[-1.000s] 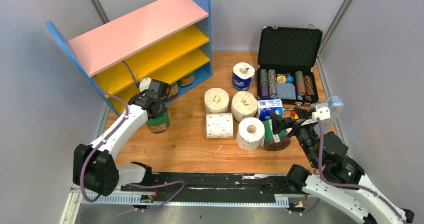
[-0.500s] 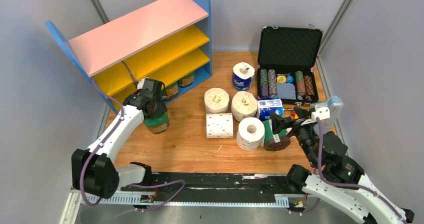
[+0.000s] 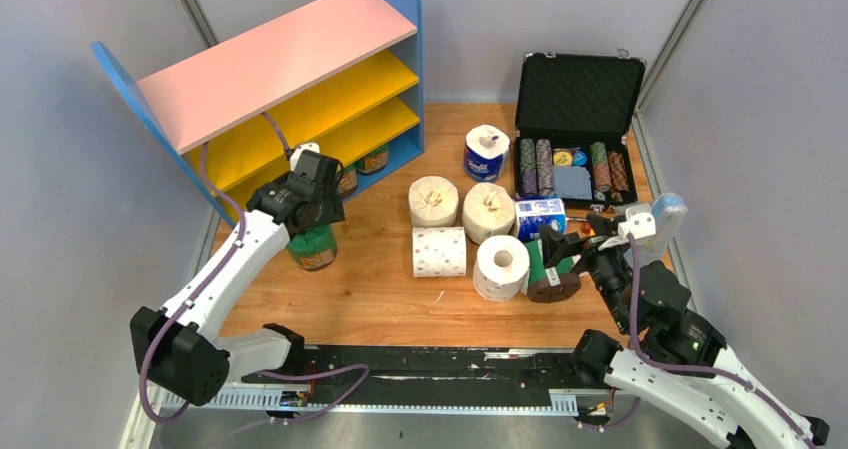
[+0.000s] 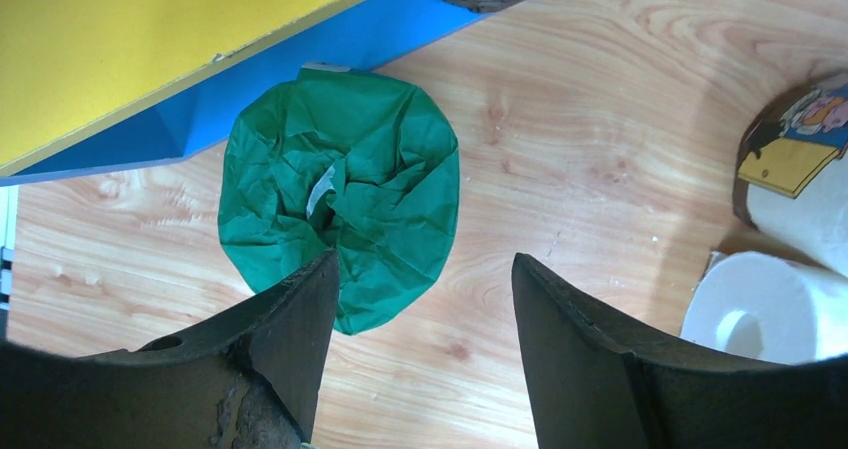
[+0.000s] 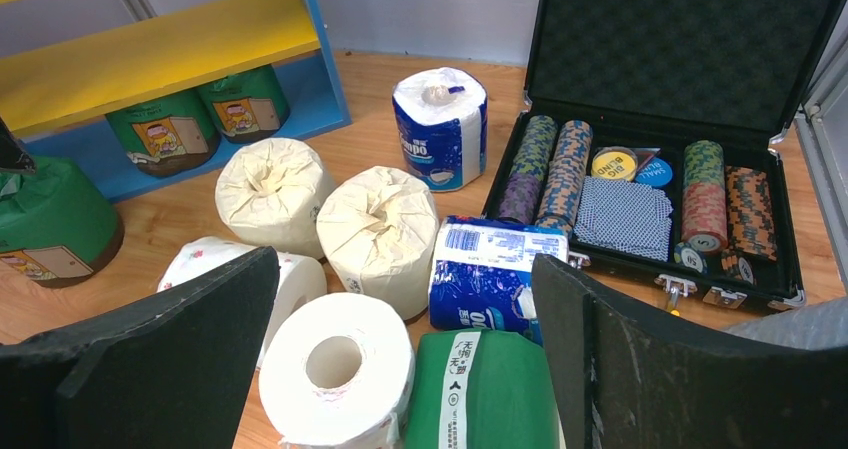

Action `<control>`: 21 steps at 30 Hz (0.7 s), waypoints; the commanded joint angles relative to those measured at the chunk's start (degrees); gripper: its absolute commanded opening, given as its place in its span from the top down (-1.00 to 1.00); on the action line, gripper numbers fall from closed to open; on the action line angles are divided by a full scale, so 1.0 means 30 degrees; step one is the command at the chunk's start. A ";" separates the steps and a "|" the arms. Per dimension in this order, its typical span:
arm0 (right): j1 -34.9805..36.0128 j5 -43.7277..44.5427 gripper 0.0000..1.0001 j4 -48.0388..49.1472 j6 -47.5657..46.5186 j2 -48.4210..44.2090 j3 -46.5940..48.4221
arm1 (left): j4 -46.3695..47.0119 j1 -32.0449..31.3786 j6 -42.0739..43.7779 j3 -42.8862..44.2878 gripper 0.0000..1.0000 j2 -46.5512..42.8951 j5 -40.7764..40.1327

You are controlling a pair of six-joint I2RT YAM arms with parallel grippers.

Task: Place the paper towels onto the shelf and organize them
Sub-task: Pick up the paper towel from the center of the board.

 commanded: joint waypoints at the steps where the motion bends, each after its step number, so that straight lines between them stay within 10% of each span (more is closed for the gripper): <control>1: -0.0055 0.0340 -1.00 0.0708 -0.0228 0.0269 0.0016 | 0.0217 -0.0852 0.1375 0.0625 -0.44 0.0542 -0.1345; 21: -0.0062 0.0333 -1.00 0.0732 -0.0295 0.0534 -0.0013 | 0.1734 -0.1846 0.1443 -0.0631 -0.30 0.5090 -0.4387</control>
